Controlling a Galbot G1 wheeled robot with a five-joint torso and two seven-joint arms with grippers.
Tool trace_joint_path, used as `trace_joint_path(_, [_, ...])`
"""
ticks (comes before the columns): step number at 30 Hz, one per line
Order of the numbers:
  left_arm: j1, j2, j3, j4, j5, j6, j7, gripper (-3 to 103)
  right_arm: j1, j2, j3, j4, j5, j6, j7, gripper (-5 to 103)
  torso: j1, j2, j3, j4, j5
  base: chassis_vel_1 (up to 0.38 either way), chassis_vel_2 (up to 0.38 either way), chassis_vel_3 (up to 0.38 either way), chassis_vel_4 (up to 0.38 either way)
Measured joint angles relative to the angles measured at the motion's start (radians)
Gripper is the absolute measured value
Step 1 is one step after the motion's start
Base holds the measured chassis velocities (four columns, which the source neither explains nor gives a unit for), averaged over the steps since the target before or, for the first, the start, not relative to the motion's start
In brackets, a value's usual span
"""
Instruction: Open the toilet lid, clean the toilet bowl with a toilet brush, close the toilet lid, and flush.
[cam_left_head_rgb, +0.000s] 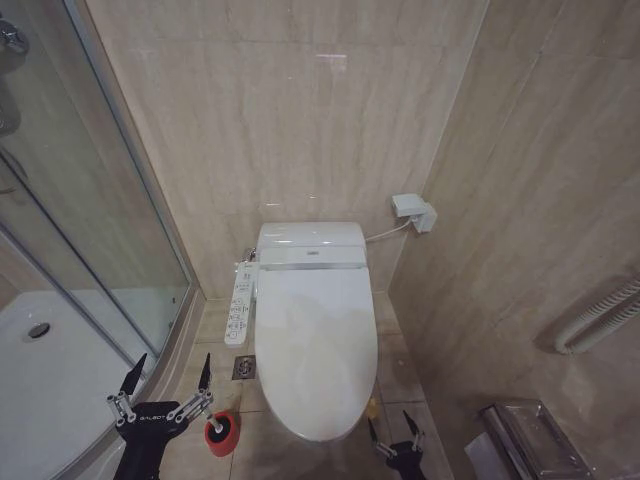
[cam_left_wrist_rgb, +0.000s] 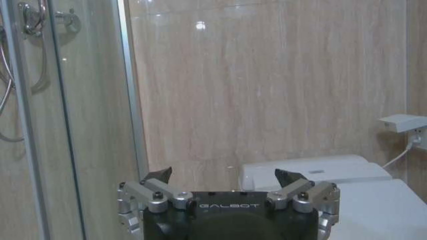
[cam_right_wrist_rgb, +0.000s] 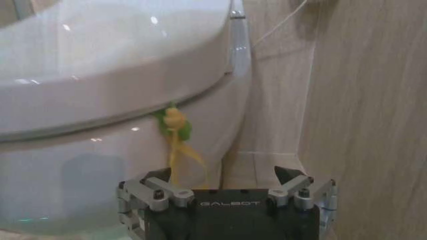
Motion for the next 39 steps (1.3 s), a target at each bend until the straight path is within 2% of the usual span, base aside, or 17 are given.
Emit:
trace_joint_path(9, [0.0, 0.0, 0.0, 0.0, 0.0, 0.0, 0.0, 100, 0.079, -0.003, 0.01, -0.09, 0.003, 0.028, 0.007, 100, 0.0, 0.0, 0.0, 0.0, 0.0, 0.0, 0.0, 0.0, 0.0])
trace_joint_path(23, [0.0, 0.0, 0.0, 0.0, 0.0, 0.0, 0.0, 100, 0.06, -0.028, 0.018, -0.066, 0.037, 0.042, -0.015, 100, 0.0, 0.0, 0.0, -0.0001, 0.0, 0.0, 0.0, 0.0, 0.0])
trace_joint_path(39, [0.0, 0.0, 0.0, 0.0, 0.0, 0.0, 0.0, 100, 0.115, -0.015, 0.007, -0.156, 0.004, 0.064, -0.02, 100, 0.0, 0.0, 0.0, -0.0001, 0.0, 0.0, 0.0, 0.0, 0.0])
